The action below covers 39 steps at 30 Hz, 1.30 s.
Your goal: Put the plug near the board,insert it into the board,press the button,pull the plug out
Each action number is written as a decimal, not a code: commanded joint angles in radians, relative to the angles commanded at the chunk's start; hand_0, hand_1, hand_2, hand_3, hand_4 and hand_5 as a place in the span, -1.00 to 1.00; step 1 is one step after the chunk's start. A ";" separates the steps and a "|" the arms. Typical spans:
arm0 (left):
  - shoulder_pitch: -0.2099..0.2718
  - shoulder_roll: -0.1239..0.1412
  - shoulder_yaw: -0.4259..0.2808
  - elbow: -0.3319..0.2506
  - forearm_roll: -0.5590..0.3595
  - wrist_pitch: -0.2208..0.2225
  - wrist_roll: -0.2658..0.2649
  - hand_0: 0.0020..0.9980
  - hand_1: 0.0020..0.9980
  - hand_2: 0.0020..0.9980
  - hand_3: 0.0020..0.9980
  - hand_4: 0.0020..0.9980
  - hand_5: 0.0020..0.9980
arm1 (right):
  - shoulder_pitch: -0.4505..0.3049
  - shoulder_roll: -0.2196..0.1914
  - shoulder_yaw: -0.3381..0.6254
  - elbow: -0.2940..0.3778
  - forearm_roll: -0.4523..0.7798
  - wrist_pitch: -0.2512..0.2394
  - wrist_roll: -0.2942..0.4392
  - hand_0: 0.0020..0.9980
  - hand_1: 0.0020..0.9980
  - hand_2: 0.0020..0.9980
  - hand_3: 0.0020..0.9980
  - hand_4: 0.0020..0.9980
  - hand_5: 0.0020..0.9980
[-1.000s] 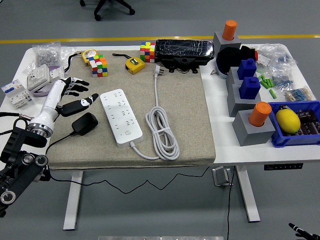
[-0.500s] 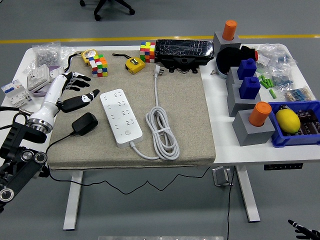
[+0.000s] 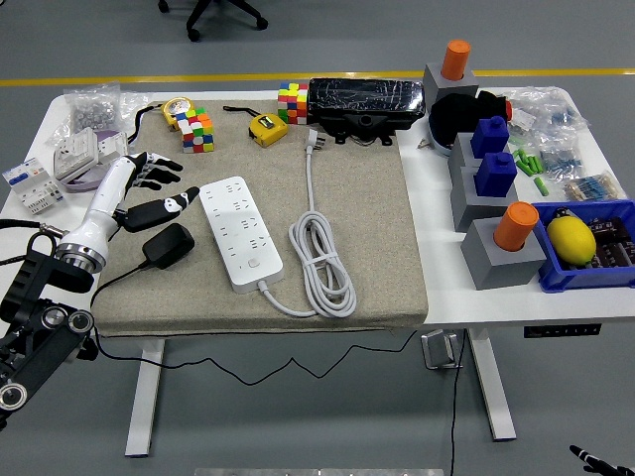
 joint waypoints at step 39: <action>0.015 -0.012 -0.033 0.008 0.008 -0.013 0.009 0.14 0.19 0.09 0.15 0.65 -0.39 | 0.003 0.016 -0.005 -0.009 0.011 0.007 -0.007 0.30 0.30 0.29 0.14 0.98 0.10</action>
